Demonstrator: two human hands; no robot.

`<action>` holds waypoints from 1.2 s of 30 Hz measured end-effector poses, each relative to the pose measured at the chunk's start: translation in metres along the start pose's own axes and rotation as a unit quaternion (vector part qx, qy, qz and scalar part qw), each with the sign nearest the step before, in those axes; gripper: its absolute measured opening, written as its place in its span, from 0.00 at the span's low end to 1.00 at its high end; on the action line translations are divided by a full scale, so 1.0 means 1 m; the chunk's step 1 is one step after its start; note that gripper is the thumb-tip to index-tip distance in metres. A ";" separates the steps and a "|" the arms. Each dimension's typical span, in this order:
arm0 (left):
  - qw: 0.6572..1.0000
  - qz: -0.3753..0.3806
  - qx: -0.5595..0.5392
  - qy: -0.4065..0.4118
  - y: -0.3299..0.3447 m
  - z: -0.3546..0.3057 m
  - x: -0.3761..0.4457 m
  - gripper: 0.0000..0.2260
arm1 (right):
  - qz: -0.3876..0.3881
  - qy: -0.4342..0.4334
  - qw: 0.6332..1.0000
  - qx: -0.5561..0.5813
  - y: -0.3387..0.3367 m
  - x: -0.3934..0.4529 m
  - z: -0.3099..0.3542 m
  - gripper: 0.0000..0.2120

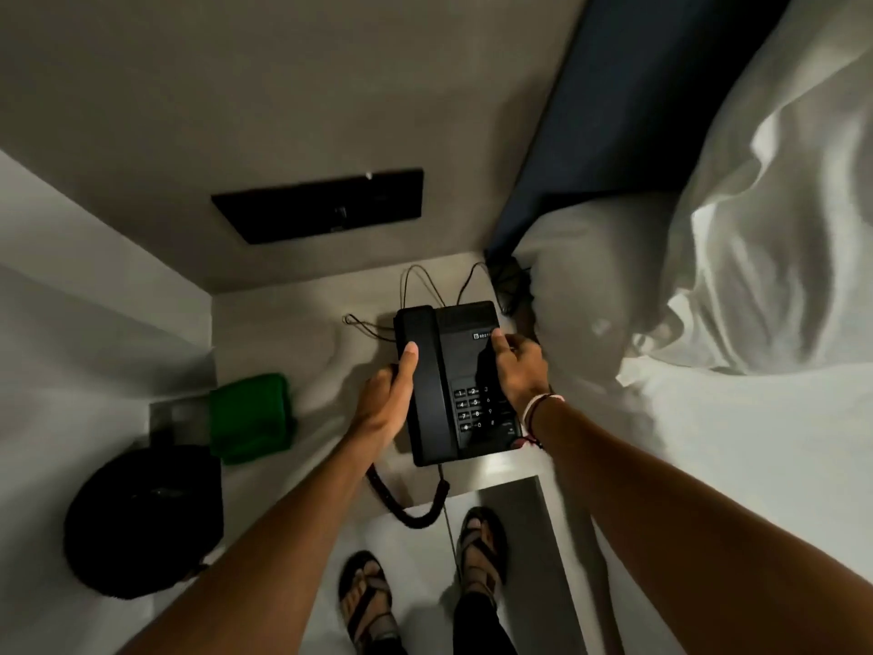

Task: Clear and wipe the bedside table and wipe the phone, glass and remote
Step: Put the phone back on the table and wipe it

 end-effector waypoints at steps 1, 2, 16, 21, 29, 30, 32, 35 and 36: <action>1.000 -0.008 -0.002 -0.010 0.012 0.009 0.008 0.28 | -0.005 -0.005 1.000 -0.006 0.006 0.012 -0.007 0.13; 1.000 -0.021 -0.001 -0.020 0.015 0.013 0.011 0.28 | -0.011 -0.009 1.000 -0.010 0.008 0.018 -0.012 0.12; 0.983 -0.138 0.082 0.091 0.026 -0.004 0.006 0.16 | -0.035 -0.050 0.997 -0.053 0.014 0.043 -0.023 0.14; 0.979 -0.133 0.089 0.124 0.022 -0.013 0.005 0.13 | -0.024 -0.035 0.998 -0.056 0.011 0.044 -0.026 0.14; 0.986 -0.096 0.095 0.100 0.021 -0.007 0.008 0.20 | -0.015 -0.039 0.996 -0.074 0.011 0.039 -0.023 0.15; 0.985 -0.090 0.105 0.103 0.017 -0.006 0.009 0.21 | -0.005 -0.038 0.996 -0.079 0.012 0.039 -0.024 0.15; 0.982 -0.097 0.117 0.114 0.002 -0.004 0.012 0.21 | 0.010 -0.052 0.995 -0.087 0.011 0.038 -0.023 0.14; 0.976 -0.145 0.125 0.100 -0.038 0.010 0.019 0.17 | 0.017 -0.077 0.992 -0.096 0.005 0.035 -0.021 0.14; 0.972 -0.164 0.136 0.096 -0.054 0.016 0.022 0.16 | 0.024 -0.074 0.992 -0.099 0.005 0.034 -0.022 0.15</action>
Point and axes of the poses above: each hand's wrist, its own x-axis towards the middle knuckle, its own y-axis out of the palm, z = x × y, the point moved 8 cm from there along x, towards the middle knuckle, and after that the axes turned 14 degrees about -z, right-handed, at the moved point
